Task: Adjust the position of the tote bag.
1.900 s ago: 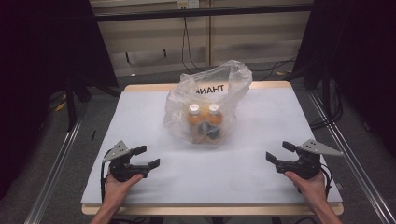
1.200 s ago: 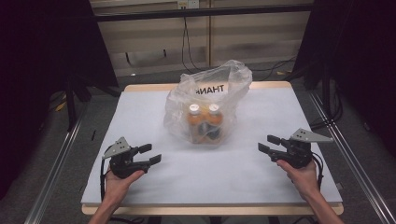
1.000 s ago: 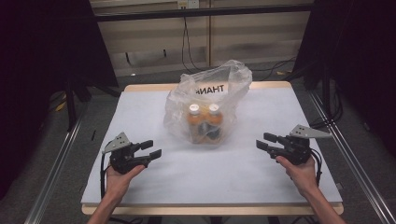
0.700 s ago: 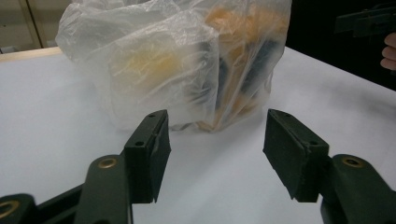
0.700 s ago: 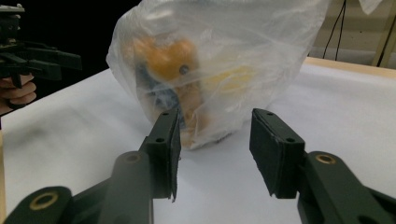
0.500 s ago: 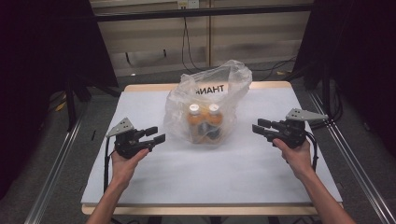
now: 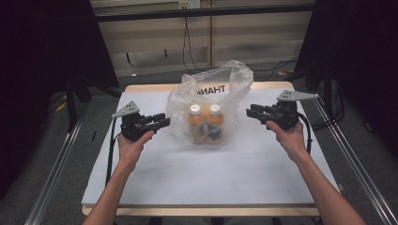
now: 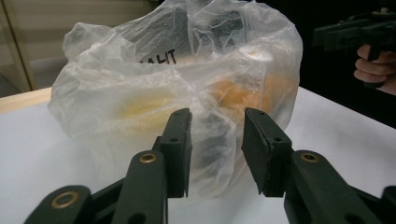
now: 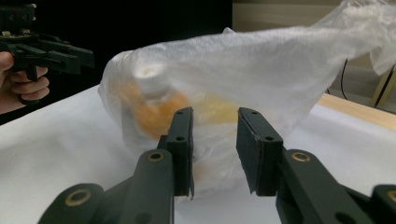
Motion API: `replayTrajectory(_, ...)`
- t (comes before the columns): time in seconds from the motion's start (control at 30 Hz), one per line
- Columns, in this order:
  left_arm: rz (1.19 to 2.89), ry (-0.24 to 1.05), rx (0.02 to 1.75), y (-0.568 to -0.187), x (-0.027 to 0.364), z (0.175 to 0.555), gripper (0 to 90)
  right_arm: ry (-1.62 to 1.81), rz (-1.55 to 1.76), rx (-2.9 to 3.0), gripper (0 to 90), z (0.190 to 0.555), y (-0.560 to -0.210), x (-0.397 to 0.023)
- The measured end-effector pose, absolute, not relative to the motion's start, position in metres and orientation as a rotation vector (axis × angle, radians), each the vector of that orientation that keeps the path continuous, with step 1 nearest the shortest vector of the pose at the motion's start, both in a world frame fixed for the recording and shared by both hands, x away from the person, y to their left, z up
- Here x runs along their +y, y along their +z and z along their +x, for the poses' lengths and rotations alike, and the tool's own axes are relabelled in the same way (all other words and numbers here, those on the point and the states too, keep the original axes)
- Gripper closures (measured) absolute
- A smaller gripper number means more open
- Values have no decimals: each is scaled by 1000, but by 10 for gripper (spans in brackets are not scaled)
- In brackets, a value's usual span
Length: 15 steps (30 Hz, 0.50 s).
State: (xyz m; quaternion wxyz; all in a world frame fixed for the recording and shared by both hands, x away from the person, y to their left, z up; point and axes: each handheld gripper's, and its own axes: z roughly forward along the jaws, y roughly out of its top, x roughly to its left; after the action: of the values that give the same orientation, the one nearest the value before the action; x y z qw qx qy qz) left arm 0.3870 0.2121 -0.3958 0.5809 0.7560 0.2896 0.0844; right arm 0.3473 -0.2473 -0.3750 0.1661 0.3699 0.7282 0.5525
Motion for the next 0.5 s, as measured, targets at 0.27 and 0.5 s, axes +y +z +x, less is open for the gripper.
replayTrajectory(0.27,1795,205,686,-388,205,409,586,1529,1048,2069,579,374,-357,-243)
replayTrajectory(0.5,1794,180,647,-386,195,413,504,1509,1089,2052,445,398,-350,-240)
